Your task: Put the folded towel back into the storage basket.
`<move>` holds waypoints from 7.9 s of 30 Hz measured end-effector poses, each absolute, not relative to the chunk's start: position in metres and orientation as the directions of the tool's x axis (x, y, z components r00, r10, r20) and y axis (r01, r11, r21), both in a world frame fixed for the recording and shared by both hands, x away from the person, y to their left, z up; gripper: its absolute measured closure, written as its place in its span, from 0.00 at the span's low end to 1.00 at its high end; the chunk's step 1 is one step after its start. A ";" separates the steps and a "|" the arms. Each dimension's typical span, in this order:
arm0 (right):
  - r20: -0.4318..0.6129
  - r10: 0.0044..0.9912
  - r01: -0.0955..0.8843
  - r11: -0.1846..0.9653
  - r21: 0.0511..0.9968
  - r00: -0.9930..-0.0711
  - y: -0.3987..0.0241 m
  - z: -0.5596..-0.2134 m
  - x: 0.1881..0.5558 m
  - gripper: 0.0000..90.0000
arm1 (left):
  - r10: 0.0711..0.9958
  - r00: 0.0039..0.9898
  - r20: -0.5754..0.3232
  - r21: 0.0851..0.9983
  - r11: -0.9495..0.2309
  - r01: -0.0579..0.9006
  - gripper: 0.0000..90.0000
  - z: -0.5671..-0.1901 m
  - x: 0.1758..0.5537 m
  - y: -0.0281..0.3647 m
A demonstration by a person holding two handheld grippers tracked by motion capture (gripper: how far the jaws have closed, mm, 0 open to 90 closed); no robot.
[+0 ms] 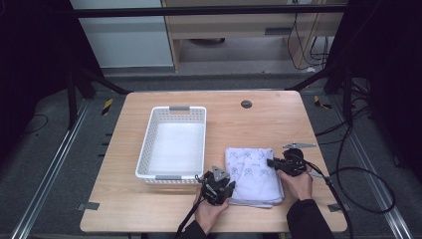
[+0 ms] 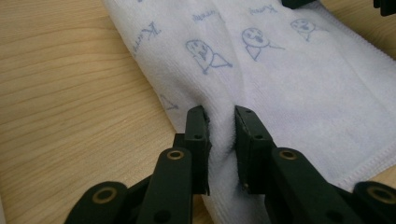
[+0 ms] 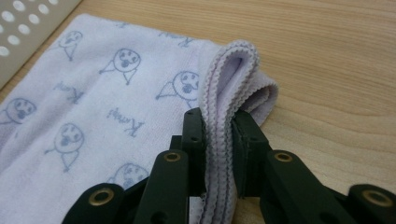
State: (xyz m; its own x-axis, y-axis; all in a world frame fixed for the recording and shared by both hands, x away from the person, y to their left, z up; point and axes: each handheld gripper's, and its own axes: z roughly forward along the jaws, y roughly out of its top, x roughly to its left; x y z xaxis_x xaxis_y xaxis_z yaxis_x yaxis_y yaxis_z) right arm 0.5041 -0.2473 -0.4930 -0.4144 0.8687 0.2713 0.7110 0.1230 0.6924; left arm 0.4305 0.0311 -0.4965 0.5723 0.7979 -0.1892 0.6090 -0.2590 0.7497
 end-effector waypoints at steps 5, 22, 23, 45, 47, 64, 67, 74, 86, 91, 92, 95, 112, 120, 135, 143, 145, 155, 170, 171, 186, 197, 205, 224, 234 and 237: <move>0.298 0.849 0.681 0.094 0.726 -0.436 -0.252 -0.480 0.498 0.87 | 0.787 0.585 -0.195 0.765 -0.251 0.593 0.86 -0.492 0.430 0.035; 0.250 0.839 0.578 0.092 0.811 -0.484 -0.252 -0.440 0.479 0.87 | 0.762 0.626 -0.167 0.824 -0.240 0.512 0.87 -0.459 0.422 0.039; 0.232 0.838 0.557 0.100 0.824 -0.494 -0.253 -0.435 0.478 0.87 | 0.759 0.633 -0.153 0.829 -0.250 0.500 0.87 -0.454 0.421 0.039; 0.185 0.843 0.467 0.087 0.880 -0.505 -0.238 -0.398 0.478 0.87 | 0.770 0.632 -0.092 0.869 -0.248 0.428 0.87 -0.409 0.422 0.053; 0.177 0.842 0.451 0.086 0.889 -0.509 -0.233 -0.393 0.478 0.87 | 0.773 0.628 -0.087 0.873 -0.245 0.422 0.87 -0.404 0.423 0.057; 0.156 0.836 0.408 0.087 0.909 -0.526 -0.210 -0.369 0.484 0.87 | 0.784 0.615 -0.084 0.890 -0.218 0.400 0.87 -0.381 0.424 0.078; 0.149 0.836 0.402 0.091 0.911 -0.528 -0.205 -0.364 0.486 0.87 | 0.787 0.612 -0.080 0.893 -0.216 0.395 0.87 -0.376 0.426 0.084; 0.138 0.830 0.388 0.100 0.916 -0.541 -0.194 -0.355 0.489 0.87 | 0.793 0.603 -0.082 0.900 -0.201 0.387 0.87 -0.368 0.425 0.096; 0.127 0.818 0.369 0.110 0.923 -0.561 -0.170 -0.342 0.497 0.87 | 0.812 0.578 -0.084 0.908 -0.177 0.380 0.87 -0.356 0.427 0.120; 0.123 0.815 0.361 0.112 0.926 -0.567 -0.155 -0.336 0.502 0.87 | 0.821 0.564 -0.084 0.911 -0.166 0.378 0.87 -0.351 0.429 0.133; 0.121 0.814 0.359 0.113 0.926 -0.568 -0.152 -0.335 0.502 0.87 | 0.823 0.562 -0.083 0.911 -0.165 0.377 0.87 -0.351 0.429 0.135; 0.118 0.811 0.357 0.117 0.927 -0.572 -0.145 -0.333 0.505 0.87 | 0.828 0.554 -0.088 0.913 -0.156 0.378 0.87 -0.349 0.430 0.142; 0.107 0.795 0.343 0.132 0.930 -0.597 -0.107 -0.326 0.517 0.87 | 0.854 0.512 -0.091 0.919 -0.126 0.374 0.87 -0.341 0.432 0.180; 0.102 0.790 0.336 0.136 0.932 -0.604 -0.090 -0.324 0.521 0.87 | 0.865 0.495 -0.087 0.920 -0.121 0.374 0.87 -0.342 0.433 0.194; 0.090 0.778 0.327 0.154 0.932 -0.622 -0.054 -0.322 0.533 0.87 | 0.884 0.456 -0.106 0.921 -0.086 0.381 0.87 -0.342 0.437 0.227; 0.088 0.770 0.333 0.167 0.928 -0.632 -0.030 -0.330 0.542 0.87 | 0.899 0.425 -0.102 0.911 -0.086 0.402 0.87 -0.349 0.440 0.243; 0.090 0.768 0.333 0.166 0.928 -0.635 -0.026 -0.332 0.543 0.87 | 0.903 0.417 -0.107 0.910 -0.081 0.407 0.87 -0.351 0.442 0.247; 0.081 0.769 0.334 0.178 0.926 -0.634 -0.013 -0.341 0.551 0.87 | 0.909 0.406 -0.097 0.904 -0.090 0.419 0.87 -0.360 0.449 0.257; 0.088 0.779 0.356 0.179 0.917 -0.621 0.002 -0.363 0.563 0.87 | 0.921 0.379 -0.095 0.886 -0.096 0.454 0.87 -0.375 0.463 0.267; 0.087 0.780 0.356 0.181 0.917 -0.620 0.003 -0.365 0.564 0.87 | 0.922 0.377 -0.092 0.884 -0.099 0.458 0.87 -0.377 0.463 0.267; 0.075 0.796 0.395 0.214 0.893 -0.600 0.014 -0.392 0.573 0.87 | 0.930 0.361 -0.072 0.850 -0.132 0.510 0.87 -0.399 0.477 0.268; 0.062 0.807 0.409 0.230 0.883 -0.587 0.013 -0.405 0.574 0.87 | 0.931 0.361 -0.056 0.830 -0.157 0.535 0.87 -0.412 0.482 0.261; 0.066 0.815 0.428 0.231 0.874 -0.576 0.014 -0.417 0.576 0.86 | 0.931 0.363 -0.050 0.816 -0.171 0.552 0.86 -0.419 0.486 0.259; -0.007 0.824 0.424 0.299 0.855 -0.566 0.010 -0.432 0.575 0.65 | 0.943 0.331 -0.031 0.797 -0.176 0.578 0.79 -0.424 0.492 0.262; 0.013 0.821 0.387 0.255 0.886 -0.571 -0.011 -0.409 0.564 0.54 | 0.934 0.351 -0.066 0.829 -0.145 0.540 0.75 -0.411 0.483 0.261; 0.004 0.816 0.375 0.262 0.889 -0.579 -0.019 -0.399 0.559 0.45 | 0.927 0.367 -0.073 0.838 -0.142 0.527 0.72 -0.406 0.480 0.262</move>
State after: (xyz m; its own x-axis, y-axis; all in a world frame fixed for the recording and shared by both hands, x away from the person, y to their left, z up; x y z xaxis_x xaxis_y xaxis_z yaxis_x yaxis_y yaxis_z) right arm 0.5590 -0.0189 -0.3993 -0.5787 0.8155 0.0037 0.3748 0.2619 0.8894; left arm 0.4795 0.2620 -0.4061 0.3670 0.9273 -0.0735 0.5270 -0.1422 0.8379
